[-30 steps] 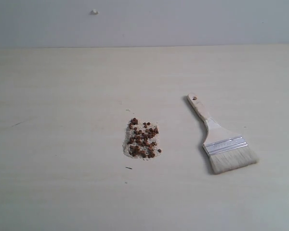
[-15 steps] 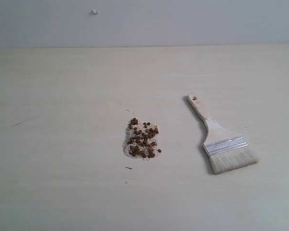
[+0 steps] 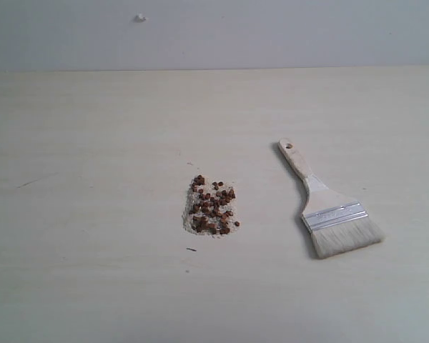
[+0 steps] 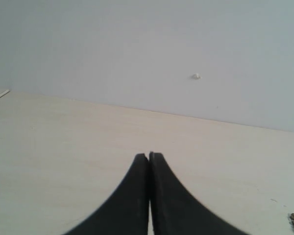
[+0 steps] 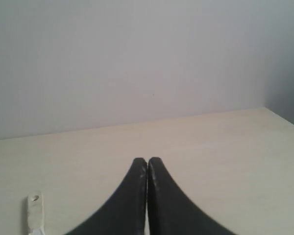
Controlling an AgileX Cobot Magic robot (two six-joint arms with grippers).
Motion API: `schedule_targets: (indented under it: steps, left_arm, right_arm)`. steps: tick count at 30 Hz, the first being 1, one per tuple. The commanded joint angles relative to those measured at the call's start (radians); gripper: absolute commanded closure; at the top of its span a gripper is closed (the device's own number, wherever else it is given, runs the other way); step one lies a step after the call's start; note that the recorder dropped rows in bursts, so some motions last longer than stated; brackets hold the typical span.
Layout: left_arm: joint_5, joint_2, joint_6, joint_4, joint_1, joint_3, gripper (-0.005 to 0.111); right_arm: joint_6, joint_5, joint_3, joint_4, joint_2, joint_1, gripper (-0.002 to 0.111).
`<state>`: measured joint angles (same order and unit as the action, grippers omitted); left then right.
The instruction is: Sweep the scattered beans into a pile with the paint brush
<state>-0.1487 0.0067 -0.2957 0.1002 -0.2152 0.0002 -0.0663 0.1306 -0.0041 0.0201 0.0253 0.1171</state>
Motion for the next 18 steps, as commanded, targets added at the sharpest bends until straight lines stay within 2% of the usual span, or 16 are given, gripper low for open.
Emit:
schedule_targets:
  steps: [1, 9, 18]
  left_arm:
    - [0.004, -0.007, 0.006, -0.004, -0.008, 0.0, 0.107]
    - [0.004, -0.007, 0.006, -0.004, -0.008, 0.0, 0.107]
    - [0.004, -0.007, 0.006, -0.004, -0.008, 0.0, 0.107]
  right_arm:
    - [-0.063, 0.04, 0.004, -0.082, -0.025, 0.007, 0.108]
    - [-0.063, 0.137, 0.004, -0.082, -0.025, 0.007, 0.108]
    - [-0.073, 0.143, 0.004, -0.078, -0.025, 0.007, 0.108]
